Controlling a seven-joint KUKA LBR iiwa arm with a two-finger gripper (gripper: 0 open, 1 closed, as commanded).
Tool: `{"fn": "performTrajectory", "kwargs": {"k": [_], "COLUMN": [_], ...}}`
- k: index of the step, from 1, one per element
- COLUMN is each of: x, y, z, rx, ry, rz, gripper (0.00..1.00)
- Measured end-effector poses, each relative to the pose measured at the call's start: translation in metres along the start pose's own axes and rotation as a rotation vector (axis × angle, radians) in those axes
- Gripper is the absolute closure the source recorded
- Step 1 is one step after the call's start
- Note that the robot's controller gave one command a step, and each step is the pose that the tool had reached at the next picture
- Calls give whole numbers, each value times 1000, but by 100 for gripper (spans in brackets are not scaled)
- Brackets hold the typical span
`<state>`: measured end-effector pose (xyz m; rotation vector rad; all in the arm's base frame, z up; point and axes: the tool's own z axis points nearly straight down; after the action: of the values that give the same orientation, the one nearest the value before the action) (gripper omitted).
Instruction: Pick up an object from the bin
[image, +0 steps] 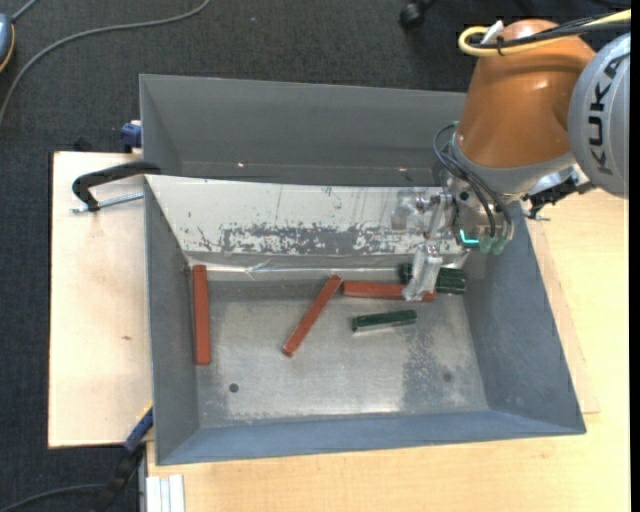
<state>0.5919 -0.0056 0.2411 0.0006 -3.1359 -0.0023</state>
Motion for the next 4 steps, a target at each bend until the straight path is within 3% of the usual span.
{"fn": "performTrajectory", "kwargs": {"k": [1, 2, 3, 4], "x": [14, 17, 5, -3], "y": [-38, -21, -16, -56], "z": [174, 139, 124, 172], "rx": [-1, -2, -2, 0], "ry": [-4, -13, -14, -8], "rz": [67, 309, 302, 298], "gripper": [0, 0, 0, 0]}}
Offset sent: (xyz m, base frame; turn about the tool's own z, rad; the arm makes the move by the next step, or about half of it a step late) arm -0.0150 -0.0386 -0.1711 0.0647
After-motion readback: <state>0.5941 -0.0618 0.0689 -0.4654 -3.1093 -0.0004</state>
